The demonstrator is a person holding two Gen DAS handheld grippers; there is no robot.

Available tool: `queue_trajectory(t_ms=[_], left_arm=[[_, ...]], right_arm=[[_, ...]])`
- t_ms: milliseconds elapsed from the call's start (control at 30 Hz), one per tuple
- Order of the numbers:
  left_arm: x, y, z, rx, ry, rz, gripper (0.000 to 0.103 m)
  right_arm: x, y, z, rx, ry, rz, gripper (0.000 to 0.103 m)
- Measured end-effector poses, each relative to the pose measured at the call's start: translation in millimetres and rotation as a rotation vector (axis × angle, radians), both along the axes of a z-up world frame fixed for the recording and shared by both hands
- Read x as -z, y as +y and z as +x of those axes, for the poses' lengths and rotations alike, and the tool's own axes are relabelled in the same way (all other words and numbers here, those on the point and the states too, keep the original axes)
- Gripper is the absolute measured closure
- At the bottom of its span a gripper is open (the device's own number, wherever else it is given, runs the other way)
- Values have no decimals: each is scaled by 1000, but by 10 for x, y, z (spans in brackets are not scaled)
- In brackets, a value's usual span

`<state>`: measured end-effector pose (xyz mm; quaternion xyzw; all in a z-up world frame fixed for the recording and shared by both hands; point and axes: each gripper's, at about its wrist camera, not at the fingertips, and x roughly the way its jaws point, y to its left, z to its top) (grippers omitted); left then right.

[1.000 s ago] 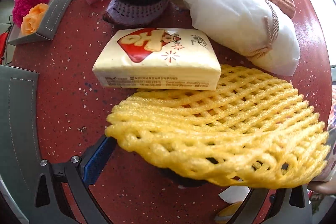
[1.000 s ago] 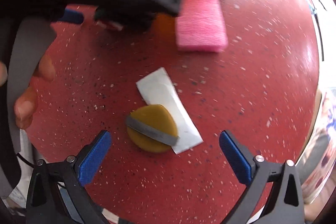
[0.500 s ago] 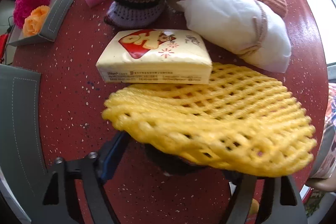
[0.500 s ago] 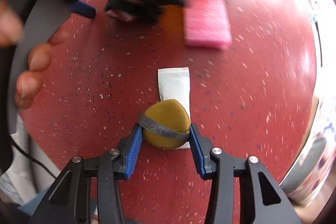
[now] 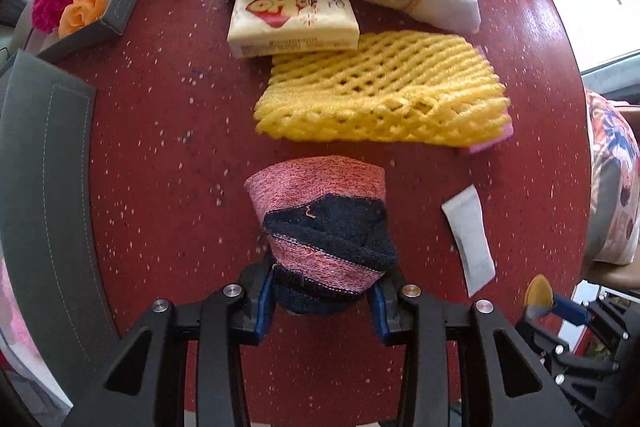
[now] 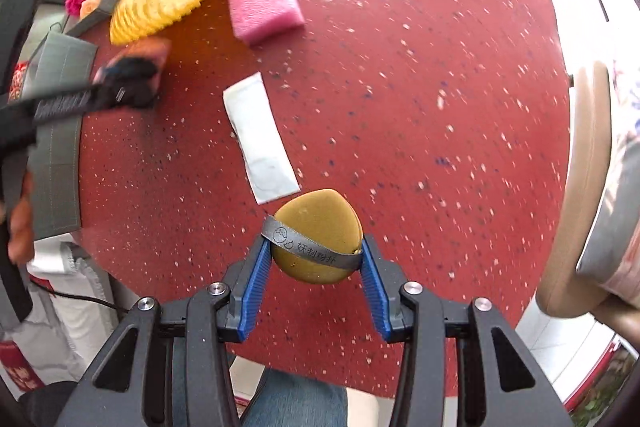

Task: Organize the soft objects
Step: 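Lift the knitted cover with the left tool while the right tool lifts the olive puff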

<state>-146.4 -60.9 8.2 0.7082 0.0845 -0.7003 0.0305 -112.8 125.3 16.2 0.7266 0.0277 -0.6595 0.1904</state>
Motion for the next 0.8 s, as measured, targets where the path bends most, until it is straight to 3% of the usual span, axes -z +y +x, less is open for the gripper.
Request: queue_trajectory(t_ms=[367, 467, 800], left_arm=[[-454, 89, 599, 51, 19, 1, 64], [-567, 112, 615, 51, 36, -19, 64], [-937, 111, 505, 76, 119, -55, 64]], right_arm=[[-222, 372, -211, 11, -10, -28, 55], [-196, 357, -250, 4, 2, -35, 55], [-530, 240, -479, -39, 78, -61, 54]])
